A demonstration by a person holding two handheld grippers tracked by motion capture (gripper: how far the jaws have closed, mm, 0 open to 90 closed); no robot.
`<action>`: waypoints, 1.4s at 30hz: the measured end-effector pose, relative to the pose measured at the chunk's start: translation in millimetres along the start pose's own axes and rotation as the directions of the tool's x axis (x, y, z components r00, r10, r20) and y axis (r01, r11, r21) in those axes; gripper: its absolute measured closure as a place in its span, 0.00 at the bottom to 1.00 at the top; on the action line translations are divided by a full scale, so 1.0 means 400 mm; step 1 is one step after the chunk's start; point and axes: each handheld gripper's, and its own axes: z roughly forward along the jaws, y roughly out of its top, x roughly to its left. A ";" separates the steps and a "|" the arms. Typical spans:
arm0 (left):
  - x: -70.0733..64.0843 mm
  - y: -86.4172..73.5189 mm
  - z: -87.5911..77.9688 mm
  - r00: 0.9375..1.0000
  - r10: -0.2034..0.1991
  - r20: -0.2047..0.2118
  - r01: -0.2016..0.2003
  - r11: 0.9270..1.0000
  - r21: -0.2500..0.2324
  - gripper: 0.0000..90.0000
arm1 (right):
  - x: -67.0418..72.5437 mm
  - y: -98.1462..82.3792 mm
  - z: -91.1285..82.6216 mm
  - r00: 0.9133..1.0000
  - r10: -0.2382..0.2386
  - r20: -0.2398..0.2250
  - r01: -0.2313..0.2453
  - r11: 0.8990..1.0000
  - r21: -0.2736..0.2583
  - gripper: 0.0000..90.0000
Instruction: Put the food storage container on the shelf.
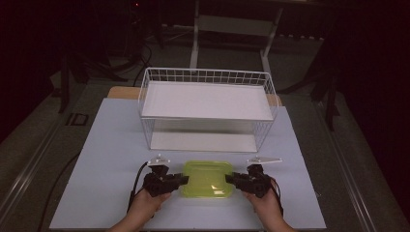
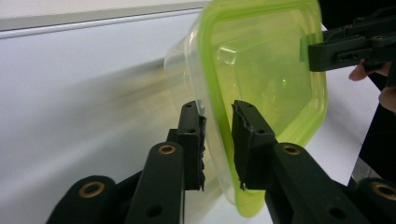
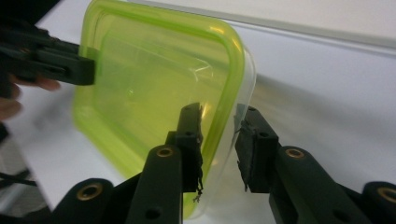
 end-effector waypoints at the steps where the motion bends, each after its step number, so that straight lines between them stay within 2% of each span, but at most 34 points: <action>1: -0.004 -0.002 -0.001 1.000 -0.003 -0.002 0.003 1.000 -0.001 0.85 | 0.001 -0.001 -0.001 1.000 0.009 -0.003 -0.009 1.000 0.000 0.82; 4: -0.011 0.000 -0.004 1.000 -0.005 -0.007 0.005 1.000 -0.002 0.87 | 0.008 -0.001 -0.009 1.000 -0.004 0.015 0.004 1.000 -0.014 0.84; 7: -0.014 0.006 -0.011 1.000 -0.006 0.004 0.006 0.999 -0.032 0.88 | 0.012 0.006 -0.021 1.000 -0.003 0.018 0.004 0.999 -0.035 0.84; 11: -0.016 0.019 -0.020 1.000 -0.001 0.015 0.002 0.998 -0.062 0.89 | 0.022 0.024 -0.042 0.999 -0.035 0.033 0.038 0.996 -0.078 0.85; 14: -0.017 0.038 -0.028 1.000 0.012 0.012 -0.011 0.996 -0.086 0.89 | 0.030 0.041 -0.052 0.997 -0.064 0.052 0.069 0.992 -0.107 0.85; 17: -0.018 0.044 -0.030 1.000 0.017 0.011 -0.016 0.996 -0.093 0.89 | 0.033 0.050 -0.056 0.995 -0.074 0.062 0.081 0.990 -0.119 0.85; 20: -0.013 0.075 -0.040 0.999 0.038 0.002 -0.037 0.992 -0.121 0.89 | 0.032 0.069 -0.057 0.995 -0.077 0.063 0.085 0.987 -0.139 0.85; 25: -0.006 0.102 -0.042 0.998 0.061 0.003 -0.060 0.986 -0.154 0.89 | 0.025 0.096 -0.060 0.997 -0.059 0.059 0.067 0.986 -0.153 0.85; 28: 0.003 0.115 -0.034 0.998 0.065 0.000 -0.064 0.985 -0.158 0.89 | 0.017 0.108 -0.055 0.997 -0.048 0.062 0.057 0.986 -0.155 0.85; 32: 0.019 0.126 -0.017 0.997 0.072 -0.012 -0.073 0.986 -0.148 0.89 | 0.006 0.117 -0.040 0.997 -0.032 0.076 0.044 0.987 -0.156 0.85; 35: 0.037 0.128 -0.004 0.998 0.065 0.007 -0.063 0.986 -0.155 0.89 | -0.005 0.120 -0.026 0.996 -0.017 0.084 0.030 0.988 -0.152 0.85; 42: 0.065 0.134 0.022 0.999 0.054 -0.005 -0.054 0.988 -0.147 0.89 | -0.021 0.133 0.003 0.995 -0.007 0.100 0.022 0.988 -0.150 0.85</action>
